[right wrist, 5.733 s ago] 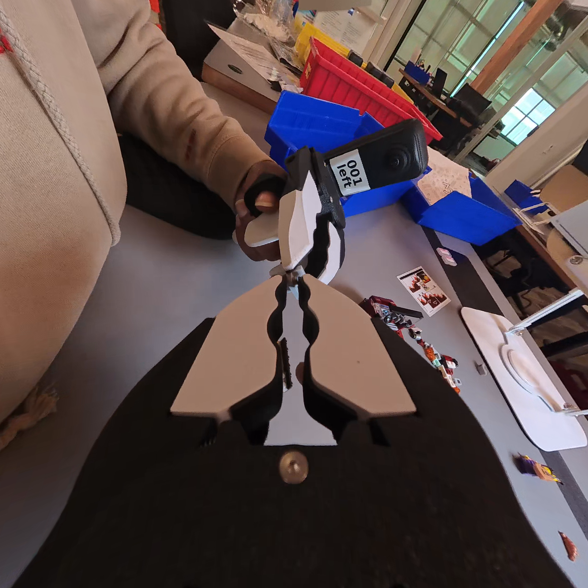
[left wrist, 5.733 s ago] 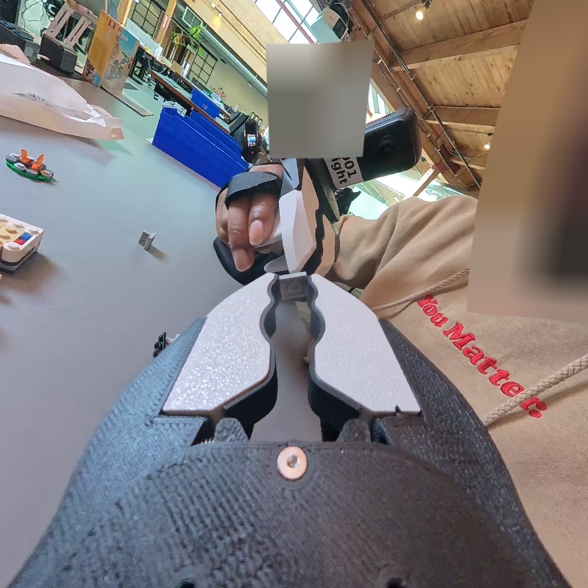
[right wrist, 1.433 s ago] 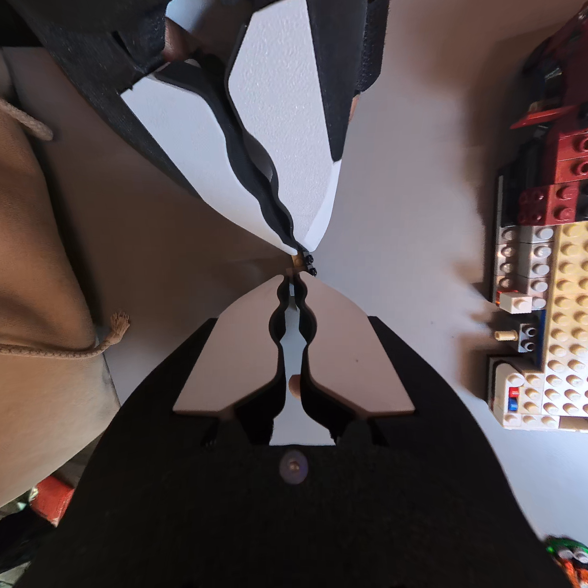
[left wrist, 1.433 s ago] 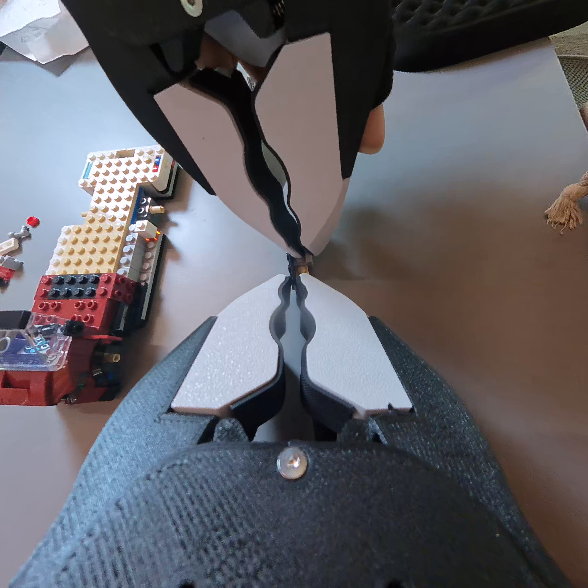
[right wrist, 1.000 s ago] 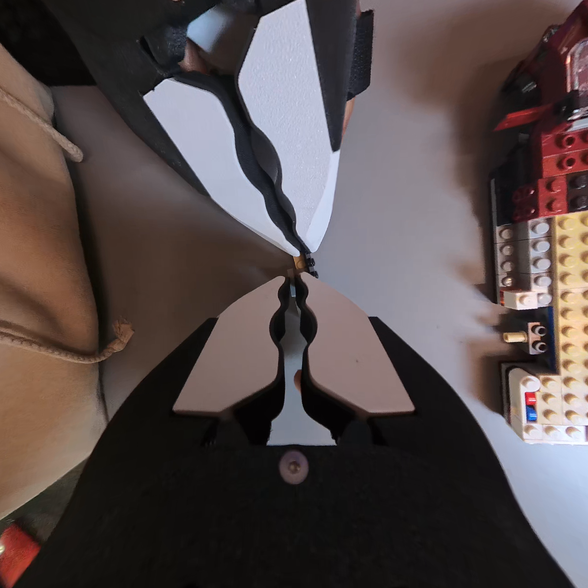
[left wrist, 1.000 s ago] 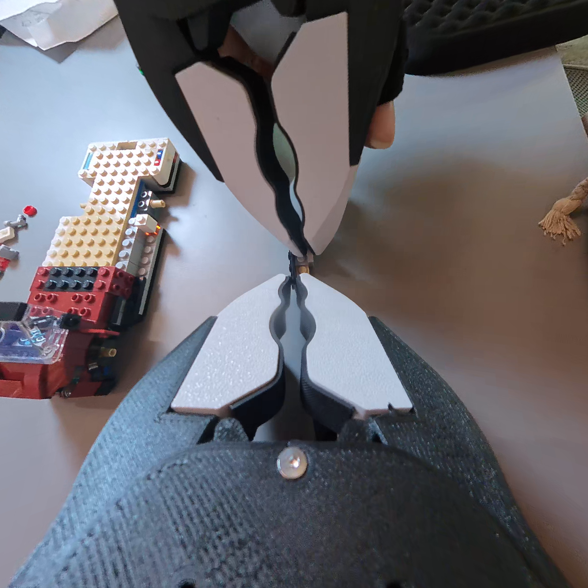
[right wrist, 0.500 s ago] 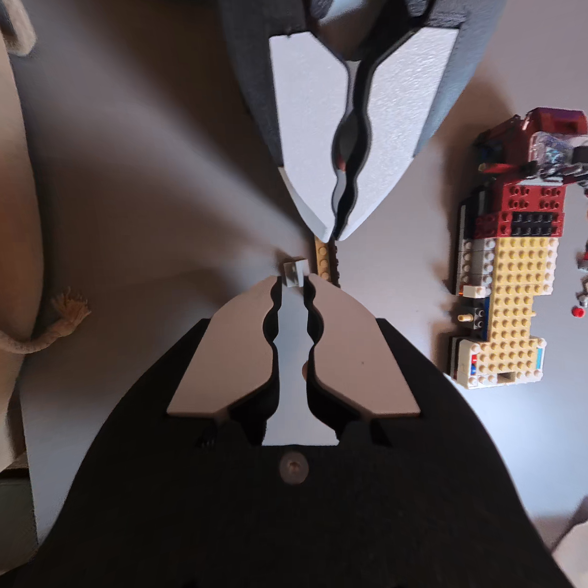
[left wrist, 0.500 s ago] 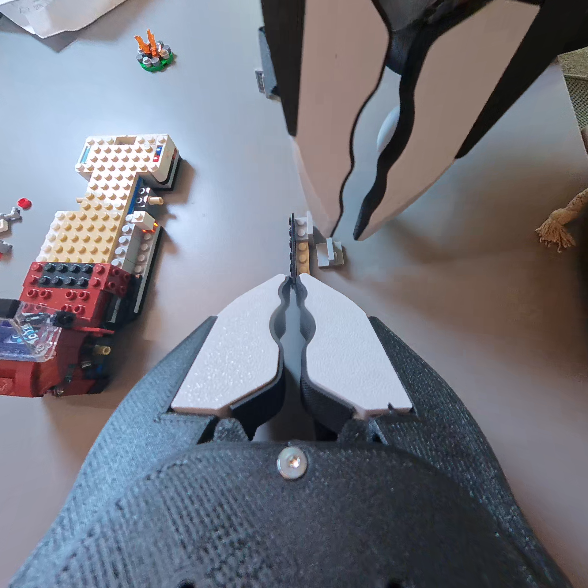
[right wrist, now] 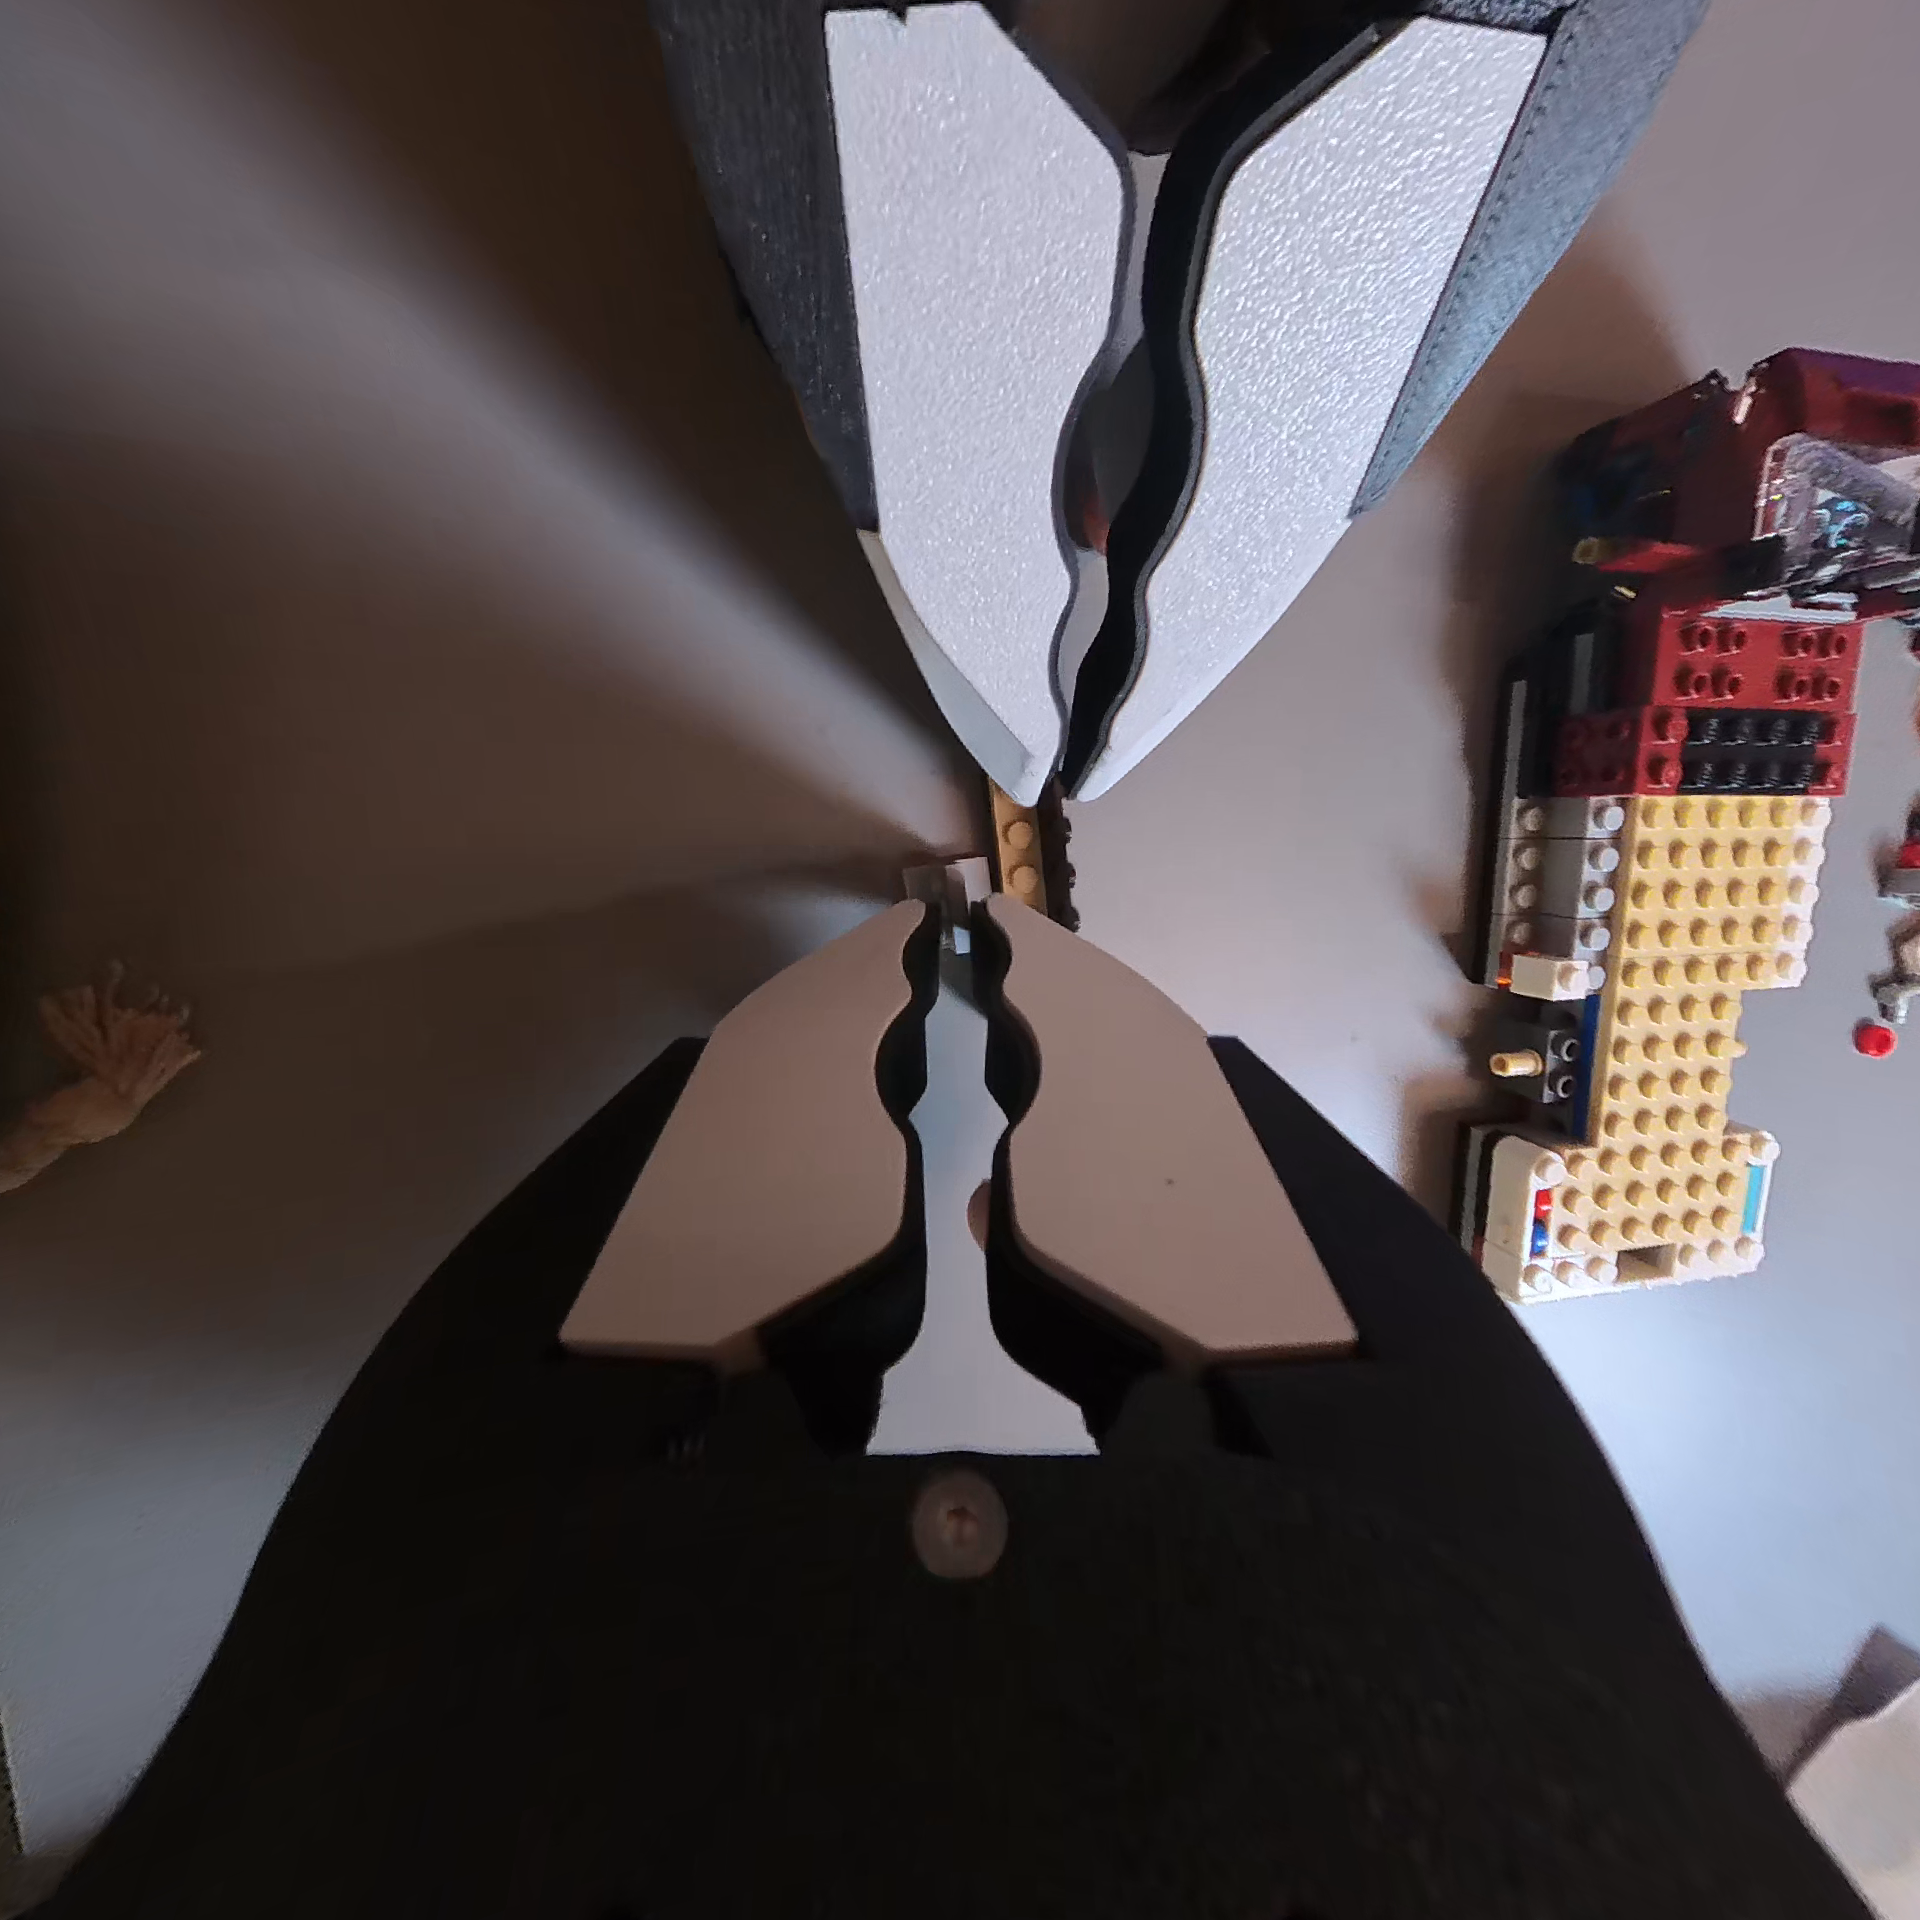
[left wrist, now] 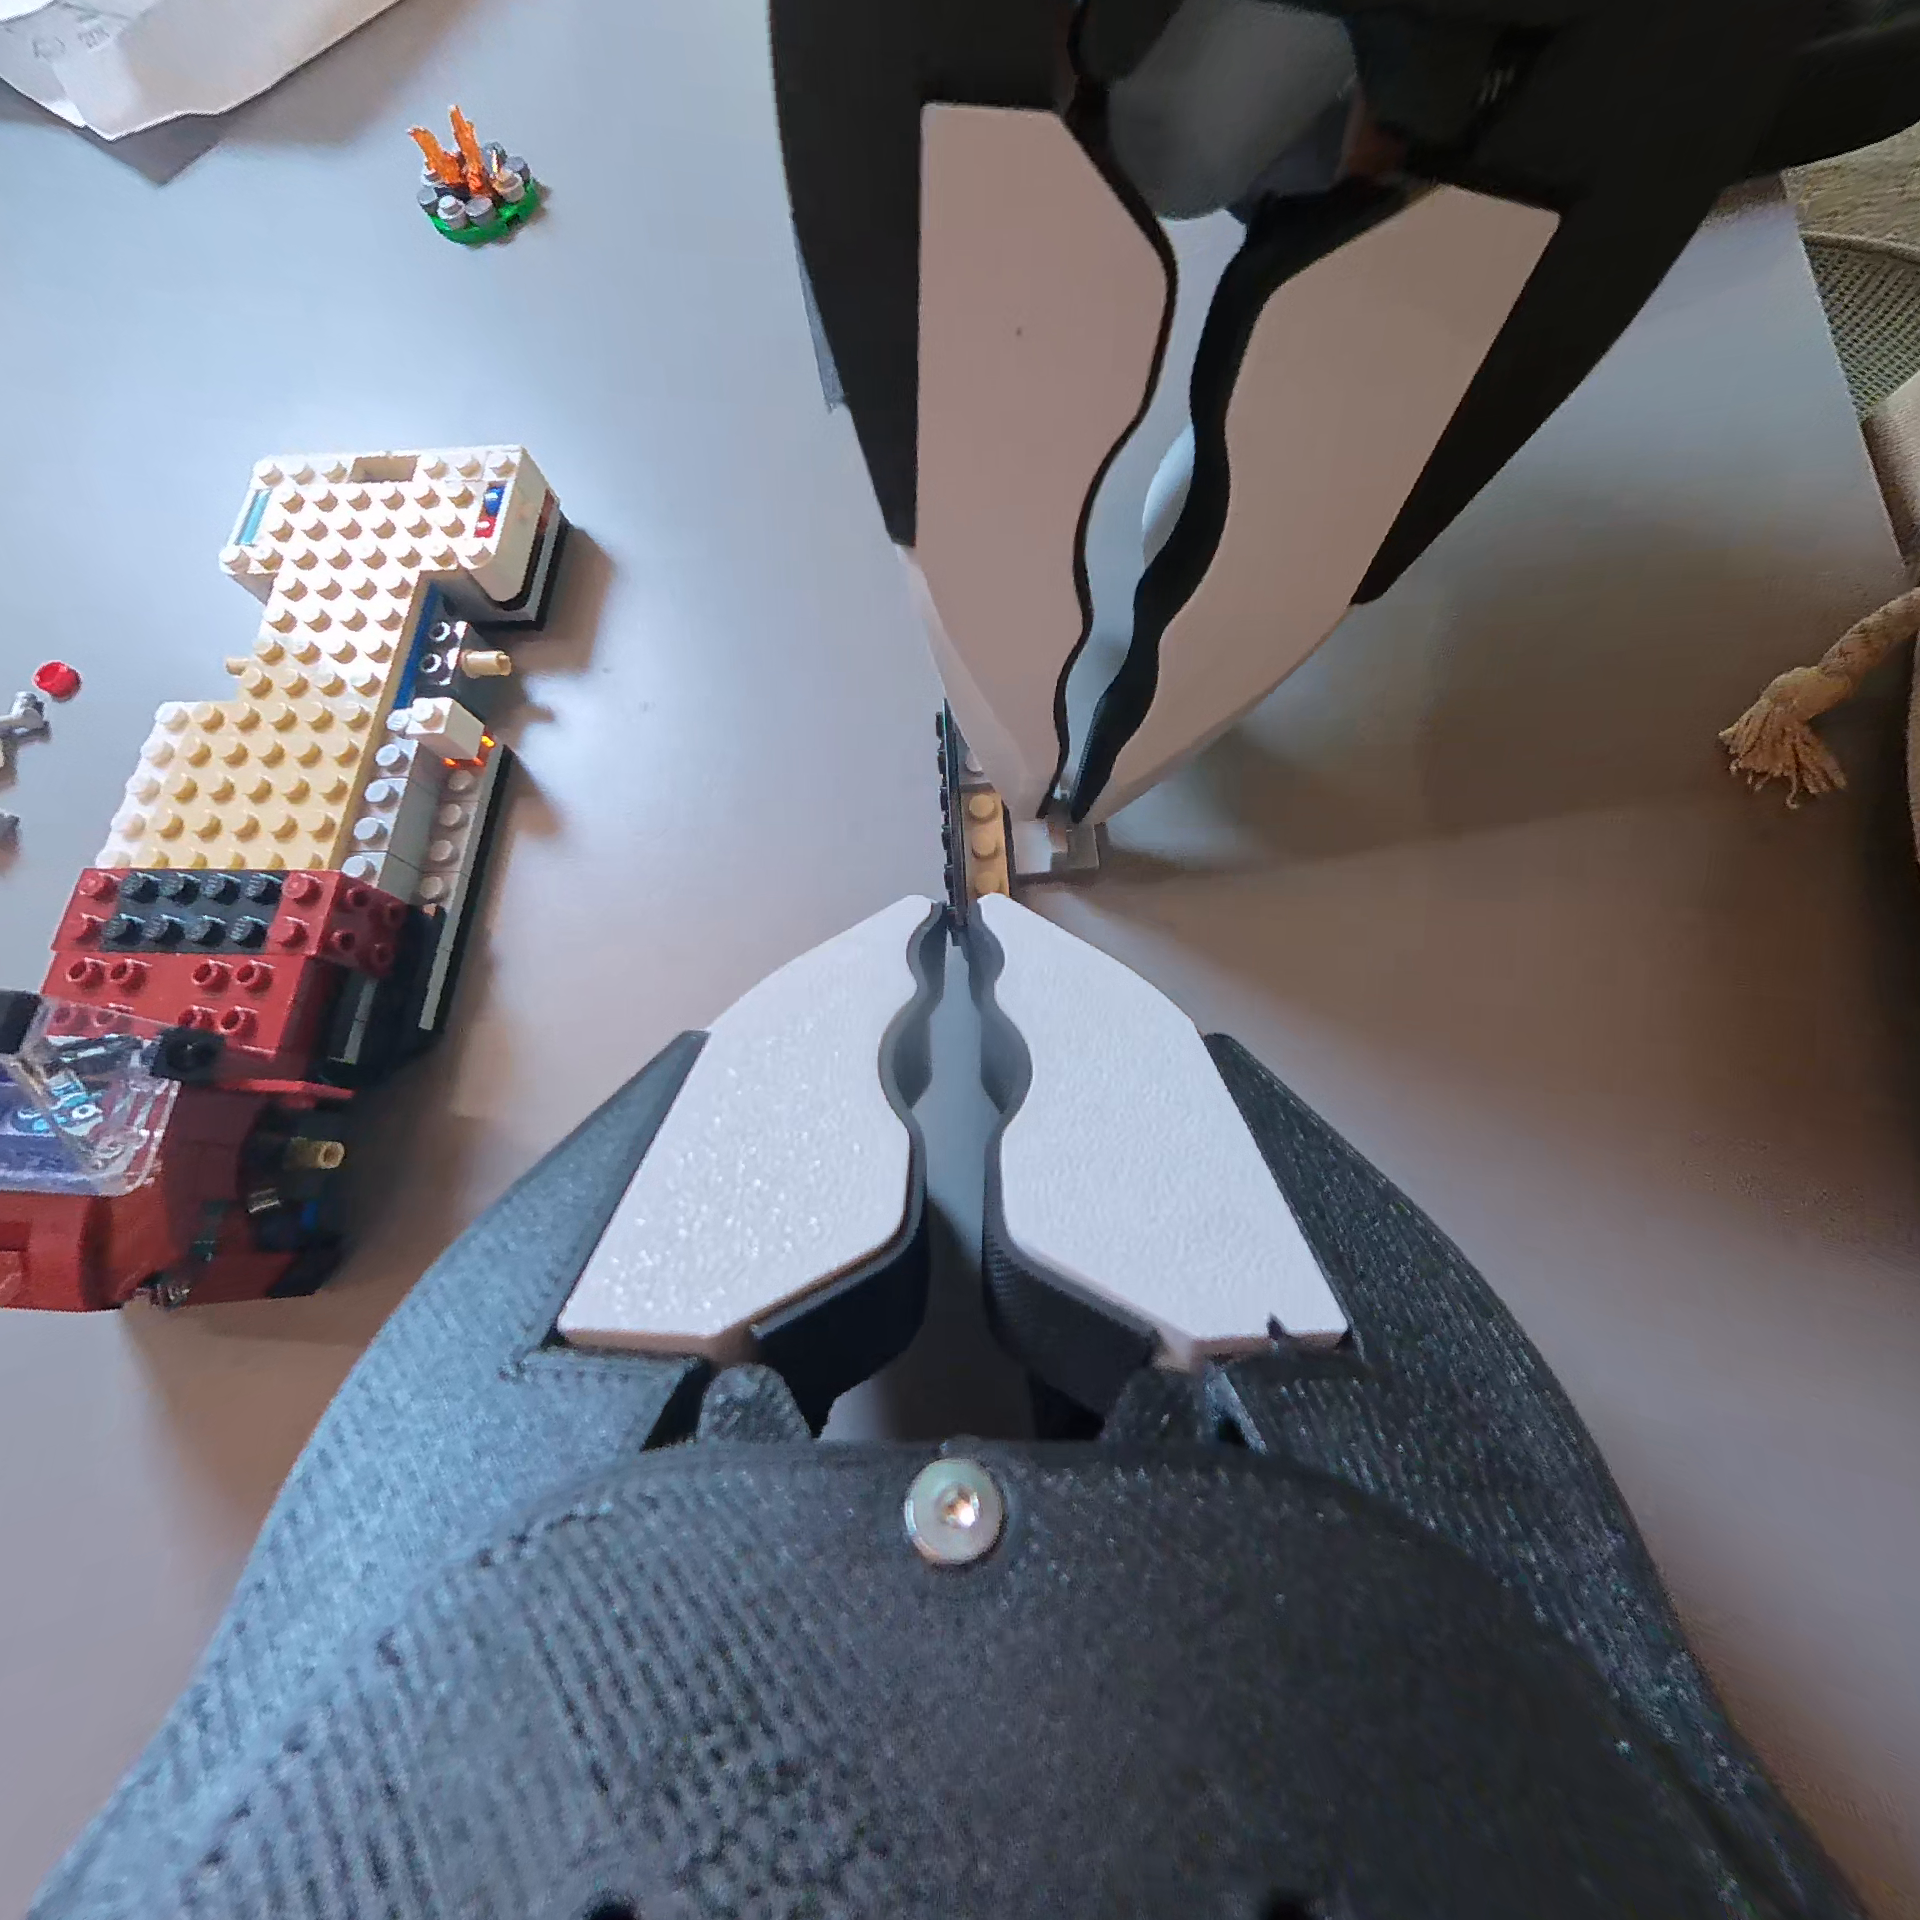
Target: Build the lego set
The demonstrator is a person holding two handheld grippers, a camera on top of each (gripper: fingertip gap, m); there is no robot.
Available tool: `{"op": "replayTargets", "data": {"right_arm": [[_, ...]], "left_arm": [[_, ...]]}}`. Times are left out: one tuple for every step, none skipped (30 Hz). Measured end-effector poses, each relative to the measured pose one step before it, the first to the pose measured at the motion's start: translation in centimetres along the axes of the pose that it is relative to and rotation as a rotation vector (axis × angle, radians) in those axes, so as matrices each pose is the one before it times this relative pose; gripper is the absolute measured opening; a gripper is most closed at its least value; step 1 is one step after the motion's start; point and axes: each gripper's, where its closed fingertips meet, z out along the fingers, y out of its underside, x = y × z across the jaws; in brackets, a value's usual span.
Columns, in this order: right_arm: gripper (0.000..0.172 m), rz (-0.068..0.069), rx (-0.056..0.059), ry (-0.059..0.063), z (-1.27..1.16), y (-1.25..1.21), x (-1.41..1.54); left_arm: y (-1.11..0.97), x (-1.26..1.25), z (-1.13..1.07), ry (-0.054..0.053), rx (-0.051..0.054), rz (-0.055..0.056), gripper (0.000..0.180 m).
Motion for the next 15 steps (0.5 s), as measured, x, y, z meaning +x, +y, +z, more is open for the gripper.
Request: {"op": "replayTargets", "data": {"right_arm": [[0.005, 0.0058, 0.0019, -0.0154, -0.057, -0.052, 0.053], [0.005, 0.0077, 0.0053, -0.0164, -0.101, -0.127, 0.09], [0.006, 0.0112, 0.0037, -0.0178, -0.103, -0.146, 0.104], [0.006, 0.0112, -0.0043, -0.0139, -0.071, -0.055, 0.159], [0.006, 0.008, -0.0065, 0.0006, -0.034, -0.017, 0.344], [0.007, 0.004, -0.0047, -0.0004, -0.017, 0.024, 0.292], [0.007, 0.0052, -0.0046, -0.0079, 0.004, 0.034, 0.141], [0.007, 0.0056, -0.0038, -0.0011, 0.016, 0.015, 0.177], [0.007, 0.002, -0.0027, 0.0107, 0.003, -0.003, 0.275], [0.006, -0.0011, -0.0026, 0.0141, -0.006, -0.005, 0.25], [0.006, -0.0031, -0.002, 0.0163, -0.012, 0.014, 0.225], [0.006, -0.0041, 0.0001, 0.0143, -0.013, 0.023, 0.14], [0.005, -0.0032, 0.0069, 0.0139, -0.067, -0.031, 0.078], [0.003, -0.0018, 0.0123, 0.0158, -0.119, -0.073, 0.055], [0.002, -0.0011, 0.0123, 0.0136, -0.191, -0.037, -0.008]], "left_arm": [[-0.001, 0.022, -0.001, 0.001, 0.0001, 0.0, 0.004], [0.008, -0.002, 0.0, 0.0006, 0.0009, -0.0005, 0.004], [0.005, -0.005, -0.007, 0.0007, 0.0004, -0.0014, 0.004], [0.001, 0.002, 0.003, 0.001, -0.0002, -0.0012, 0.004], [0.005, 0.0, -0.005, 0.0008, 0.0, -0.0001, 0.004], [0.008, 0.018, -0.01, 0.0009, -0.0001, 0.0001, 0.004], [0.0, 0.011, -0.002, 0.0004, 0.0001, 0.0005, 0.004], [0.014, 0.003, -0.001, 0.0007, 0.0, 0.0007, 0.004], [0.001, 0.008, -0.015, 0.0014, 0.0002, -0.0022, 0.004], [-0.005, -0.009, 0.009, 0.0015, 0.0005, -0.0031, 0.005], [0.005, -0.009, -0.003, 0.0012, 0.0002, -0.0027, 0.004], [0.004, -0.012, -0.005, 0.0002, 0.0004, -0.0026, 0.004], [0.004, -0.013, 0.01, -0.0006, 0.0006, -0.0035, 0.004], [0.003, -0.025, 0.002, -0.001, -0.0001, -0.0039, 0.004], [-0.002, -0.008, -0.005, -0.0004, -0.0006, -0.0025, 0.004]]}}
